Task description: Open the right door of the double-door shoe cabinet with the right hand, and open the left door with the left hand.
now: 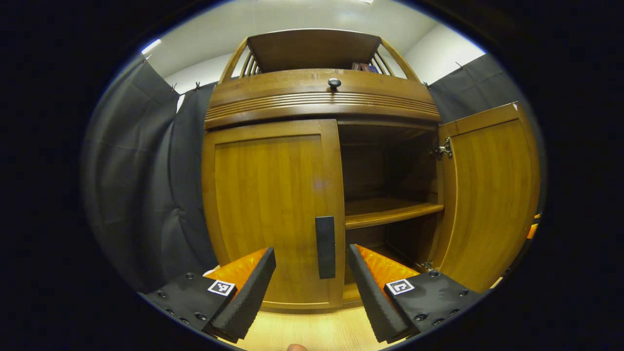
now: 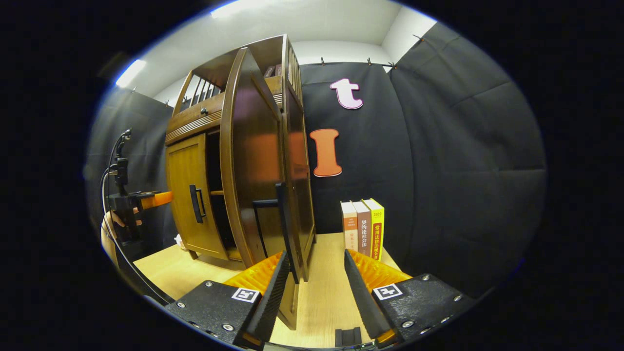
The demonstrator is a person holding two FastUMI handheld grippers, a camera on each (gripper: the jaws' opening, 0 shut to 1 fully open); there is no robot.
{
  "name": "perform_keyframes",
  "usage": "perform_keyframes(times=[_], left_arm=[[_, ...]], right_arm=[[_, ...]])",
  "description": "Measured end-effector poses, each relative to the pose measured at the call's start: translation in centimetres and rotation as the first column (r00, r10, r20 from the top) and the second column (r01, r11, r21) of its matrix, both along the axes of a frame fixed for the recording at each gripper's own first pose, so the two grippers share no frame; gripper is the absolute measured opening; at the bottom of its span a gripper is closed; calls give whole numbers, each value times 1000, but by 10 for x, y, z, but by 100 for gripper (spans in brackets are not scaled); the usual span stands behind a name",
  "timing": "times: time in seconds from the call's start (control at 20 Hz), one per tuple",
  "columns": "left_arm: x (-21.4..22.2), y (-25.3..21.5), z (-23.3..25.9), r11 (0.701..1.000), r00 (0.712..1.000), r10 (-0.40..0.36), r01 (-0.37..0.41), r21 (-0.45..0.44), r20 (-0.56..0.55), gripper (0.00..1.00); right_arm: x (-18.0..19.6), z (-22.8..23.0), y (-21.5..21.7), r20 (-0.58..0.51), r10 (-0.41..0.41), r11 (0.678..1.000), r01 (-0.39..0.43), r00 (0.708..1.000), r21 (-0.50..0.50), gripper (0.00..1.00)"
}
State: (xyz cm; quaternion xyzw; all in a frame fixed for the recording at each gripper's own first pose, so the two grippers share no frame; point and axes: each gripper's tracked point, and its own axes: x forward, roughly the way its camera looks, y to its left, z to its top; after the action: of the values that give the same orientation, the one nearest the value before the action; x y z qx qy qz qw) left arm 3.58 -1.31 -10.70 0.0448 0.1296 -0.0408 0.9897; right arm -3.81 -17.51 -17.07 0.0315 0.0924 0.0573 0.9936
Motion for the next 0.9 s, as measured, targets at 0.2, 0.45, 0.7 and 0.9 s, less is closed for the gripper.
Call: perform_keyframes(times=[0.2, 0.45, 0.7, 0.9], left_arm=[[25, -8, -28, 1000, 999, 5, -5, 1, -34, 94], [52, -12, -55, 999, 998, 3, -5, -37, -64, 95], [71, -8, -75, 999, 996, 17, -20, -44, -83, 94], [78, -10, -84, 998, 995, 6, -12, -61, -99, 85]], right_arm=[[-6, 3, -7, 8, -27, 1000, 27, 1000, 5, 70], [-9, 2, -15, 12, -50, 999, 51, 999, -14, 70], [-10, 0, -19, 21, -58, 998, 59, 998, -37, 70], [-11, 4, -18, 35, -61, 997, 63, 998, -40, 70]])
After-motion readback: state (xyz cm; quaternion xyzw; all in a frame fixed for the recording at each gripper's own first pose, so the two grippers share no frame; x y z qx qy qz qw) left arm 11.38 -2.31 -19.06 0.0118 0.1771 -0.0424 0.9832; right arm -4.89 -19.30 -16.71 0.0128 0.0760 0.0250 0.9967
